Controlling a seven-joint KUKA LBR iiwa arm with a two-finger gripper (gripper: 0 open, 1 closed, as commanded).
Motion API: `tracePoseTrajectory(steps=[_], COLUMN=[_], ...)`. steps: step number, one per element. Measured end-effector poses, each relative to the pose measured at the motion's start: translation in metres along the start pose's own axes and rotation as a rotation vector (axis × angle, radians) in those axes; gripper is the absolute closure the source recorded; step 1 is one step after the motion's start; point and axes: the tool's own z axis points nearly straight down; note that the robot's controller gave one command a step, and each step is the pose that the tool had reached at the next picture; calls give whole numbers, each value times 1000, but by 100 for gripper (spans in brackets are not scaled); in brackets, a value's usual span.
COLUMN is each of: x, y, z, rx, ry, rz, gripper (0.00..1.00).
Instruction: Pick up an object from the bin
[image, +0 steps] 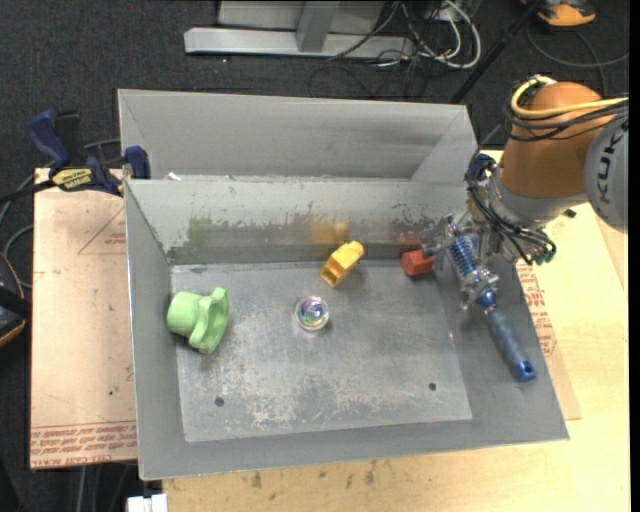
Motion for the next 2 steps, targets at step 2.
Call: tracePoseTrajectory(steps=[2], x=[-6], y=[-1], z=[2], rx=[4], ry=[3], rz=[-332], gripper=[0])
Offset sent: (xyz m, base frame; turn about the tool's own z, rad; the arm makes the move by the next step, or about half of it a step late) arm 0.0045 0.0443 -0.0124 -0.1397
